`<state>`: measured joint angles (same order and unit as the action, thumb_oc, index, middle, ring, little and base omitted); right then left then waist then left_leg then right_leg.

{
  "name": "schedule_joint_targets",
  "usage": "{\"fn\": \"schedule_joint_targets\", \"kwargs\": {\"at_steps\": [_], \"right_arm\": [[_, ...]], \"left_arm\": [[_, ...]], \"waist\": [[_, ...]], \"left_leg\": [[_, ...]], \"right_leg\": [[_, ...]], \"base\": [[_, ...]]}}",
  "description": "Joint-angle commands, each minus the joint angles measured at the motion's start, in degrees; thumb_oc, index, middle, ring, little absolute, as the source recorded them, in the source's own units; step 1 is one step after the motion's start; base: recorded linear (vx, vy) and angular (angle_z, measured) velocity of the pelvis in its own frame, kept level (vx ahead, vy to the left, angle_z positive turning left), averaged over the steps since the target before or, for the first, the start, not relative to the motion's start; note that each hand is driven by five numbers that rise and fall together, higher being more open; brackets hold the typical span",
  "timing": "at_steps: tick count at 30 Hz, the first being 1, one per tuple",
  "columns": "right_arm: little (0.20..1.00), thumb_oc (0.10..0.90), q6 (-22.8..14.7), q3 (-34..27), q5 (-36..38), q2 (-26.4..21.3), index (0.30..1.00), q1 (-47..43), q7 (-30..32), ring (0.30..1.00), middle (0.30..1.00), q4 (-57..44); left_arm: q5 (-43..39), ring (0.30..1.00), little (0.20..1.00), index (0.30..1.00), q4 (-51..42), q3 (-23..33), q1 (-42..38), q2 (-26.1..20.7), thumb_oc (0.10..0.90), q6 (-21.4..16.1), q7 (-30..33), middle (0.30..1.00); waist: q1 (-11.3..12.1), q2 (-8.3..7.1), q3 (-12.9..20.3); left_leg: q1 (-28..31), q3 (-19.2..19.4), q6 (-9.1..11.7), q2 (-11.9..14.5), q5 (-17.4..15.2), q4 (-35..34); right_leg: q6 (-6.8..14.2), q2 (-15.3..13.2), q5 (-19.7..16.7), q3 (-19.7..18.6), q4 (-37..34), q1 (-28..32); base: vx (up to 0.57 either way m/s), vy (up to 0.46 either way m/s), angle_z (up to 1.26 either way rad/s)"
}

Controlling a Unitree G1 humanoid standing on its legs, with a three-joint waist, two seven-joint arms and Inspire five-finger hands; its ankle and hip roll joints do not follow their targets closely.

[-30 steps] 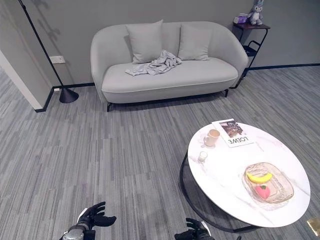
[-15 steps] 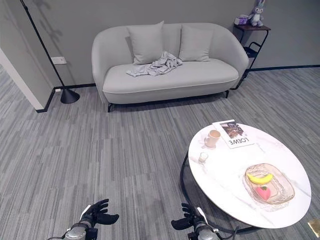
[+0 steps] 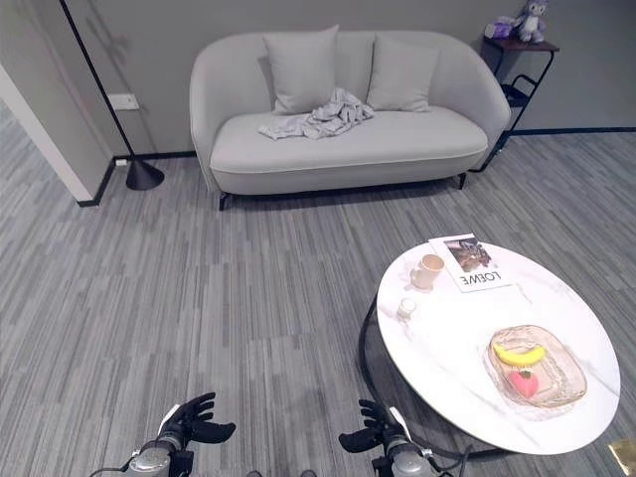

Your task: Hang the clothes on the sofa on the clothes rack.

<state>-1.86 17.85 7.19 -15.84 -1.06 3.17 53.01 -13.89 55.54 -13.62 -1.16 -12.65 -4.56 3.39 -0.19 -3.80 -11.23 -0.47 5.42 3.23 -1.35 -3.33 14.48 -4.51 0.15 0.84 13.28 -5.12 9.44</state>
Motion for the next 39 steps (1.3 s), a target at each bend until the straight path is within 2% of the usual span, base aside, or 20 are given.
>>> {"fn": "schedule_joint_targets", "kwargs": {"at_steps": [1, 5, 9, 13, 14, 15, 16, 18, 20, 21, 23, 25, 28, 30, 31, 33, 36, 37, 38, 39], "right_arm": [[0.900, 0.800, -2.61, 1.46, 1.81, -4.03, 0.900, -3.15, 1.24, 0.900, 0.900, -1.86], [0.900, 0.800, -2.51, 1.48, 2.73, -3.68, 0.900, -3.23, 1.15, 0.900, 0.900, -0.27], [0.900, 0.800, -2.71, 2.08, 1.83, -3.43, 0.900, -4.54, 0.93, 0.900, 0.900, 0.72], [0.900, 0.800, -2.71, 1.47, 1.23, -2.64, 0.900, -3.41, 0.21, 0.900, 0.900, 0.45], [0.900, 0.800, -2.64, 0.84, 1.17, -2.33, 0.900, -2.30, -0.53, 0.900, 0.900, 0.19], [0.900, 0.800, -2.63, 0.83, 1.17, -2.34, 0.900, -2.30, -0.53, 0.900, 0.900, 0.19], [0.900, 0.800, -2.73, 0.69, 0.94, -2.58, 0.900, -2.04, -0.85, 0.900, 0.900, 0.37], [0.900, 0.800, -2.53, -0.44, 0.70, -3.23, 0.900, -1.73, -0.81, 0.900, 0.900, -1.90], [0.900, 0.800, -2.42, -0.83, 0.62, -3.41, 0.900, -1.95, -0.69, 0.900, 0.900, -2.20], [0.900, 0.800, -2.28, -1.50, 0.82, -3.26, 0.900, -1.64, -0.74, 0.900, 0.900, -3.28], [0.900, 0.800, -2.40, -1.52, 1.19, -3.30, 0.900, -1.63, -0.84, 0.900, 0.900, -3.27], [0.900, 0.800, -2.34, -1.43, 1.19, -3.83, 0.900, -1.81, -1.14, 0.900, 0.900, -4.62], [0.900, 0.800, -2.16, -1.93, 1.52, -3.78, 0.900, -1.08, -1.42, 0.900, 0.900, -7.90], [0.900, 0.800, -1.70, -1.85, 0.57, -3.47, 0.900, -1.01, -1.57, 0.900, 0.900, -7.27], [0.900, 0.800, -1.61, -1.68, 0.34, -3.17, 0.900, -0.72, -1.97, 0.900, 0.900, -7.38], [0.900, 0.800, -1.73, -1.80, 0.22, -3.27, 0.900, 0.05, -2.02, 0.900, 0.900, -6.82], [0.900, 0.800, -2.05, -2.09, 0.47, -4.56, 0.900, 0.70, -2.18, 0.900, 0.900, -6.08], [0.900, 0.800, -2.05, -2.09, 0.47, -4.56, 0.900, 0.70, -2.18, 0.900, 0.900, -6.08], [0.900, 0.800, -2.34, -2.30, 1.15, -4.93, 0.900, 1.10, -2.33, 0.900, 0.900, -6.25], [0.900, 0.800, -2.56, -3.17, 3.06, -5.92, 0.900, 2.01, -2.31, 0.900, 0.900, -7.33]], "left_arm": [[-3.03, 0.900, 0.900, 0.900, -4.43, -3.18, -5.33, -0.78, 0.800, -3.06, 1.01, 0.900], [-2.75, 0.900, 0.900, 0.900, -5.32, -3.58, -5.07, -0.88, 0.800, -3.15, 0.88, 0.900], [-2.36, 0.900, 0.900, 0.900, -7.31, -3.02, -4.64, -1.44, 0.800, -3.31, 0.91, 0.900], [-1.71, 0.900, 0.900, 0.900, -7.38, -2.17, -3.47, -1.44, 0.800, -3.71, 0.88, 0.900], [-1.29, 0.900, 0.900, 0.900, -8.04, -1.82, -2.72, -1.86, 0.800, -3.73, 0.68, 0.900], [-1.29, 0.900, 0.900, 0.900, -8.04, -1.82, -2.72, -1.84, 0.800, -3.73, 0.68, 0.900], [-1.39, 0.900, 0.900, 0.900, -8.88, -1.82, -2.64, -2.16, 0.800, -3.67, 0.35, 0.900], [-1.70, 0.900, 0.900, 0.900, -11.58, -1.69, -2.61, -2.95, 0.800, -3.28, -0.09, 0.900], [-1.34, 0.900, 0.900, 0.900, -10.95, -1.83, -3.08, -3.07, 0.800, -3.04, -0.03, 0.900], [-1.36, 0.900, 0.900, 0.900, -10.90, -1.62, -3.43, -3.42, 0.800, -2.84, 0.01, 0.900], [-1.67, 0.900, 0.900, 0.900, -11.02, -1.49, -3.44, -3.48, 0.800, -2.98, 0.04, 0.900], [-2.49, 0.900, 0.900, 0.900, -11.33, -1.32, -3.34, -3.56, 0.800, -3.14, -0.57, 0.900], [-3.18, 0.900, 0.900, 0.900, -12.40, 0.74, -2.21, -3.47, 0.800, -3.77, -0.95, 0.900], [-1.04, 0.900, 0.900, 0.900, -11.57, 1.22, -2.15, -3.34, 0.800, -3.43, -0.75, 0.900], [-1.67, 0.900, 0.900, 0.900, -11.17, 1.84, -1.71, -3.02, 0.800, -3.72, -1.03, 0.900], [-1.52, 0.900, 0.900, 0.900, -11.16, 1.31, -1.21, -2.49, 0.800, -3.75, -1.45, 0.900], [-2.91, 0.900, 0.900, 0.900, -10.71, -0.27, -1.08, -1.59, 0.800, -3.89, -2.73, 0.900], [-2.91, 0.900, 0.900, 0.900, -10.71, -0.27, -1.07, -1.60, 0.800, -3.89, -2.73, 0.900], [-3.70, 0.900, 0.900, 0.900, -12.29, -1.14, -0.40, -1.66, 0.800, -3.91, -3.51, 0.900], [-5.80, 0.900, 0.900, 0.900, -15.28, -1.66, 1.43, -2.34, 0.800, -3.11, -4.65, 0.900]], "waist": [[0.52, -0.61, -2.01], [1.86, -0.93, -0.42], [3.63, 0.04, 1.21], [3.88, -0.33, 3.82], [3.78, -1.71, 5.00], [3.84, -1.61, 5.09], [3.98, -1.98, 4.97], [3.24, -2.10, 2.73], [2.77, -1.42, 2.20], [1.68, -0.20, 1.17], [1.10, 0.29, 0.90], [-0.15, 1.66, 0.17], [-2.40, 0.97, -1.05], [-3.05, 0.84, -1.20], [-2.88, 0.64, -0.92], [-3.26, 0.97, -0.38], [-4.52, 2.05, 0.27], [-4.54, 2.04, 0.30], [-4.44, 2.14, 0.26], [-3.65, 1.87, -0.82]], "left_leg": [[-10.09, -2.40, 1.03, 5.94, 8.24, 20.08], [-14.68, 1.16, 0.46, 6.20, 6.66, 3.50], [-14.84, 1.20, 2.25, 6.54, 12.98, -18.78], [-12.63, 2.52, 1.45, 5.25, 15.55, -18.47], [-10.31, 3.49, -0.29, 2.64, 14.16, -18.13], [-10.44, 3.50, -0.27, 2.78, 14.18, -18.11], [-9.01, 3.91, -1.86, 1.45, 12.63, -17.71], [-3.43, 4.72, -5.67, -1.54, 8.09, -16.80], [-1.51, 4.93, -6.51, -1.72, 6.96, -17.35], [2.89, 4.93, -7.00, -1.35, 5.00, -18.59], [4.52, 4.63, -6.85, -1.17, 4.23, -18.78], [8.05, 3.92, -6.04, -0.13, 1.77, -19.38], [14.62, 2.81, -3.28, 0.28, -4.03, -19.48], [16.50, 3.06, -2.68, 0.54, -5.50, -19.48], [18.19, 2.95, -1.69, 0.64, -6.63, -19.48], [20.44, 1.55, -0.98, 1.94, -6.53, -19.10], [16.27, -0.78, 1.59, 6.14, 1.34, -4.73], [16.22, -0.81, 1.58, 6.12, 1.35, -4.72], [13.42, -1.07, 2.34, 7.21, 6.19, 3.17], [7.39, -1.19, 2.93, 9.27, 13.17, 19.38]], "right_leg": [[3.99, -0.59, 7.20, -2.73, 4.57, 3.56], [5.69, -1.22, 8.96, -3.76, 2.20, 6.41], [7.69, -1.04, 10.72, -5.62, 1.12, 10.27], [9.71, -3.35, 10.89, -7.34, 3.83, 10.60], [12.34, -6.43, 5.32, -8.14, 11.36, 8.88], [12.31, -6.32, 5.23, -8.22, 11.34, 8.73], [13.61, -7.81, 1.18, -8.31, 18.66, 6.43], [14.50, -11.37, -12.34, -7.77, 38.61, -1.50], [14.16, -11.90, -14.41, -6.92, 43.51, -4.50], [13.70, -15.02, -11.07, -2.83, 46.36, -9.54], [13.09, -15.66, -9.23, -0.80, 44.21, -11.08], [12.38, -15.76, -4.90, 3.26, 34.56, -14.61], [15.51, -10.57, -8.30, 0.96, 2.18, -18.58], [16.60, -10.16, -9.06, 0.64, 0.12, -21.28], [17.38, -10.12, -8.59, 4.12, 0.12, -22.43], [15.93, -8.88, -10.03, 5.04, 0.12, -19.81], [13.04, -5.81, -9.83, 0.66, 0.12, -16.33], [13.04, -5.84, -9.84, 0.67, 0.12, -16.37], [11.52, -4.89, -8.87, 0.31, 0.12, -14.30], [8.09, -3.35, -6.07, 0.29, 0.12, -9.68]], "base": [[0.23, -0.142, 0.31], [0.36, 0.050, 0.08], [0.47, 0.122, -0.21], [0.56, 0.192, -0.67], [0.40, 0.147, -0.37], [0.56, 0.220, -0.38], [0.42, 0.215, -0.21], [0.53, 0.301, -0.03], [0.35, 0.167, 0.07], [0.49, 0.102, 0.20], [0.51, 0.016, 0.31], [0.44, -0.111, 0.28], [0.61, -0.252, -0.10], [0.51, -0.174, 0.05], [0.57, -0.198, 0.18], [0.70, -0.310, 0.22], [0.59, -0.373, 0.54], [0.33, -0.266, 0.97], [0.53, -0.460, 0.60], [0.53, -0.460, 0.12]]}}
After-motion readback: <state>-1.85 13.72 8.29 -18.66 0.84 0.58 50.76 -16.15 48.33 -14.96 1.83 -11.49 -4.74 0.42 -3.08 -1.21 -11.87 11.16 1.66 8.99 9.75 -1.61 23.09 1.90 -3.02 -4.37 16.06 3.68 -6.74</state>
